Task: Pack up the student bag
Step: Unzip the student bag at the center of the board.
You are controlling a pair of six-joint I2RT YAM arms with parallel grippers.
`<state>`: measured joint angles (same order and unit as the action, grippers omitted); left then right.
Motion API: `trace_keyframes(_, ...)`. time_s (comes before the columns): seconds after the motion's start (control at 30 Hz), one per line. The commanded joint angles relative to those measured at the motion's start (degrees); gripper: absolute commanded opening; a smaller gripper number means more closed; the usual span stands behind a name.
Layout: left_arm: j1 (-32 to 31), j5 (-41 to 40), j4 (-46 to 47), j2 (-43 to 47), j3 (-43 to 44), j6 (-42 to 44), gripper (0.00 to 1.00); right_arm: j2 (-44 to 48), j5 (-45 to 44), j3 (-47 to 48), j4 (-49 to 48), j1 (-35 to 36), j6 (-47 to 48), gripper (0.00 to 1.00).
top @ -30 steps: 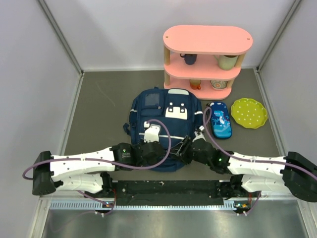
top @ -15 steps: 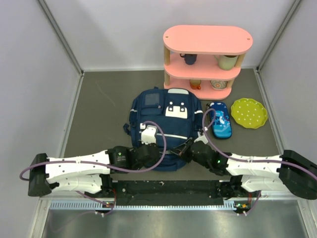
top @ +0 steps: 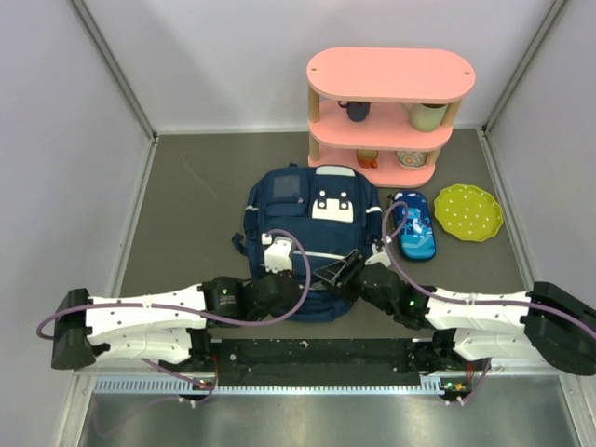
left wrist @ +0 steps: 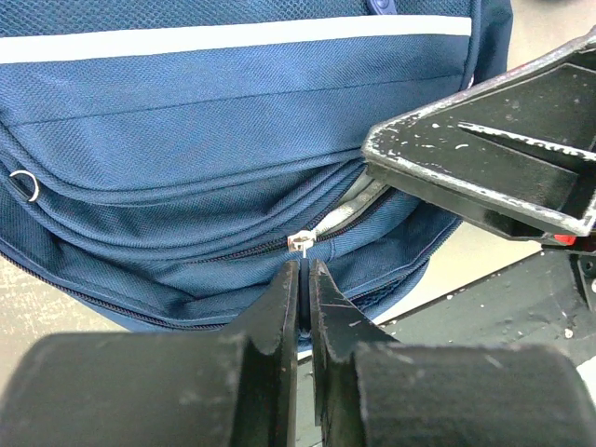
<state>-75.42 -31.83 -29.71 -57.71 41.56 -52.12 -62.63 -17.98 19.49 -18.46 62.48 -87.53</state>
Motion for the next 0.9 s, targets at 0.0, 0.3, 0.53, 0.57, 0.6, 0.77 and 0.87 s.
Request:
trace_keyframes(0.0,-1.0,2.4,5.6,-0.6,2.0,0.8,0.00,-4.2,-7.8,-0.2,-6.8,-2.7,-0.6,0.52)
trace_keyframes(0.3,-1.7,2.0,6.3,1.0,1.2,1.7,0.00,-11.0,-8.5,2.1,-12.3,-2.6,-2.0,0.00)
trace_keyframes(0.53,-1.7,-2.4,-0.8,2.6,0.2,-1.2,0.00,-4.2,-12.8,0.7,-6.0,-2.6,0.6,0.00)
trace_keyframes(0.57,-1.6,-3.9,-1.9,2.9,0.3,-2.0,0.00,-2.9,-13.3,0.6,-4.3,-2.6,1.7,0.00)
trace_keyframes(0.6,-1.7,-4.4,-3.0,3.5,0.1,-2.6,0.00,-0.8,-13.7,0.5,-3.7,-2.7,2.5,0.00)
trace_keyframes(0.77,-1.7,-1.7,2.3,5.8,-1.0,1.5,0.00,1.6,-13.8,1.0,-2.8,-2.8,3.1,0.39)
trace_keyframes(0.87,-1.7,0.9,5.8,5.0,-0.8,3.7,0.00,-0.5,-13.8,1.5,-4.0,-2.8,0.9,0.59)
